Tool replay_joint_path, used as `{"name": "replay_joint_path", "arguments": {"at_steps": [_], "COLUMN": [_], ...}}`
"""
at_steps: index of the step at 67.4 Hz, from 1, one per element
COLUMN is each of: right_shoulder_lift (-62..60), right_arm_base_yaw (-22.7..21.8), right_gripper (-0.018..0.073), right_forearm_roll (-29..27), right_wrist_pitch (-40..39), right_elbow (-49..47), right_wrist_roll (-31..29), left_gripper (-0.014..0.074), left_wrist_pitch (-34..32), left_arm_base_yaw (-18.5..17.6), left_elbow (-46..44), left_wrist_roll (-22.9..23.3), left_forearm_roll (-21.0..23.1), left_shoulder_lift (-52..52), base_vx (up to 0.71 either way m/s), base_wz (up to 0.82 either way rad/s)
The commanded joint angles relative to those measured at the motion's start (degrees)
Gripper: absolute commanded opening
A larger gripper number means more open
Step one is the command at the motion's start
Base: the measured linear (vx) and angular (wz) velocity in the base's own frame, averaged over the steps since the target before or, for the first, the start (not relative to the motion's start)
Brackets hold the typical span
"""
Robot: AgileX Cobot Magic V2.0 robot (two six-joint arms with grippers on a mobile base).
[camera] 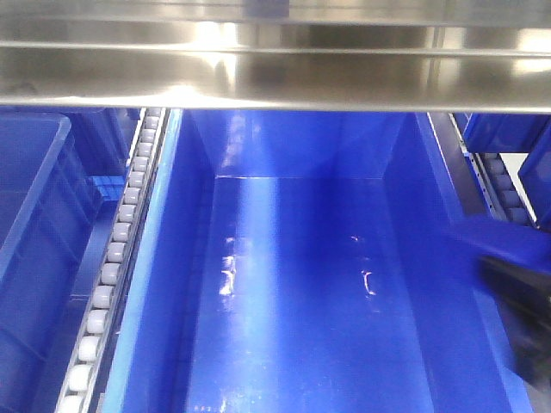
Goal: Pour parts from conveyor to right shelf
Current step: 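Extend the right gripper with the block down into the blue bin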
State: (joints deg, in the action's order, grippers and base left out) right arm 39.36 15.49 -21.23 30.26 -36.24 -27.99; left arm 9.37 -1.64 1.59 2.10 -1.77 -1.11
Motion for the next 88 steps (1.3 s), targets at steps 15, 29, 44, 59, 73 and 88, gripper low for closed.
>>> {"name": "replay_joint_path", "arguments": {"at_steps": [15, 29, 44, 59, 73, 88], "right_shoulder_lift": [23.0, 36.9, 50.9, 62.6, 68.8, 69.7], "right_arm_base_yaw": [9.4, 13.5, 15.2, 15.2, 15.2, 15.2], "right_gripper": [0.0005, 0.0005, 0.0025, 0.0099, 0.0277, 0.0498], "right_forearm_roll": [0.8, 11.4, 16.6, 16.4, 16.8, 17.0], "right_wrist_pitch": [-0.9, -0.5, 10.4, 21.3, 27.0, 23.8], "right_elbow": [-11.4, -19.2, -31.9, -44.1, -50.3, -50.7], "right_wrist_roll": [5.0, 16.8, 23.1, 25.7, 28.0, 28.4], "left_gripper": [-0.0006, -0.0006, -0.0006, -0.0006, -0.0006, -0.0006], "left_wrist_pitch": [-2.7, -2.7, -2.7, -2.7, -2.7, -2.7], "left_arm_base_yaw": [-0.3, -0.3, -0.3, -0.3, -0.3, -0.3], "left_elbow": [-1.1, -1.1, -1.1, -1.1, -1.1, -1.1], "left_wrist_roll": [0.4, 0.4, 0.4, 0.4, 0.4, 0.4], "left_forearm_roll": [0.1, 0.1, 0.1, 0.1, 0.1, 0.1], "left_shoulder_lift": [-0.3, -0.3, -0.3, -0.3, -0.3, -0.3], "base_vx": [0.00, 0.00, 0.00, 0.00, 0.00, 0.00], "base_wz": [0.00, 0.00, 0.00, 0.00, 0.00, 0.00]}}
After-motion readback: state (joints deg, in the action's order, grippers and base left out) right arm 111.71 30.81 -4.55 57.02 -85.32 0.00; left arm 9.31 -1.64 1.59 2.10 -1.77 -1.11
